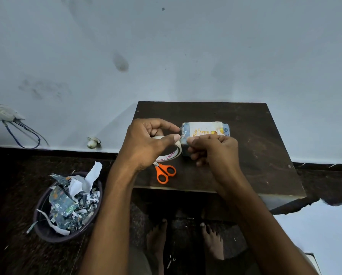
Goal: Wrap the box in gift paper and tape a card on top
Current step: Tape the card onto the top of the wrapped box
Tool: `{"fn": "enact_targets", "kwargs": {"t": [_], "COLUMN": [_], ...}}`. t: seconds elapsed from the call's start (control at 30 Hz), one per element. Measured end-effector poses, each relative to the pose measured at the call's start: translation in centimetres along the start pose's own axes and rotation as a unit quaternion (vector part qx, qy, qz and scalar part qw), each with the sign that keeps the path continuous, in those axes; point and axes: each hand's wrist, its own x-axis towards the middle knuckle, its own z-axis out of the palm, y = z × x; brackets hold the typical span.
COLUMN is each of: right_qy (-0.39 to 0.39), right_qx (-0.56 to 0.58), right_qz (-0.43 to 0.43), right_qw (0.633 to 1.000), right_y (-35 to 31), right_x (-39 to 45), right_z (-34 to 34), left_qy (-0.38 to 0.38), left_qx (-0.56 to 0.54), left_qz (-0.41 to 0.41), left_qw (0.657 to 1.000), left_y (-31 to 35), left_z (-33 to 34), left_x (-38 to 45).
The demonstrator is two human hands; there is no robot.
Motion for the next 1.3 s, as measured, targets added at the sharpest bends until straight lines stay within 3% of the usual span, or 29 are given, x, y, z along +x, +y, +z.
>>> {"fn": "enact_targets", "kwargs": {"t": [0.2,0.53,0.7,0.8,1.0,1.13,1.23,1.3], "right_qy": [-0.030,-0.042,-0.169,-0.208,-0.193,-0.132,-0.044,0.048], "right_qx": [0.040,0.052,0.009,-0.006,-0.075,-0.103,-0.147,-0.255], "right_qz": [0.094,0.133,0.070,0.012,-0.093,-0.194,-0.252,-0.284], "right_qw": [0.994,0.989,0.983,0.978,0.974,0.967,0.955,0.923], "right_y": [0.4,0.2,-0.6,-0.9,-1.2,-1.6,-1.8,-1.1], "right_x": [-0.3,-0.4,0.0,0.1,-0.1,-0.3,-0.5,-0.2], "right_z": [0.3,-1.3,-3.6,-5.0,-8.0,-11.1,-13.3,-14.2], "left_qy": [-0.005,-0.015,-0.050,-0.056,-0.066,0.069,0.197,0.202], "left_qx": [-0.054,-0.119,-0.211,-0.229,-0.176,-0.075,0.125,0.274], "left_qz": [0.026,0.034,0.008,0.018,0.015,-0.043,-0.132,-0.203], "left_qw": [0.998,0.992,0.976,0.972,0.982,0.994,0.963,0.918], "left_y": [0.1,0.8,1.1,1.4,1.7,0.4,-0.5,-0.9], "left_z": [0.1,0.6,1.4,2.3,4.5,5.1,5.3,5.5], "left_x": [0.0,-0.3,-0.4,-0.2,-0.6,-0.6,-1.0,-1.4]}}
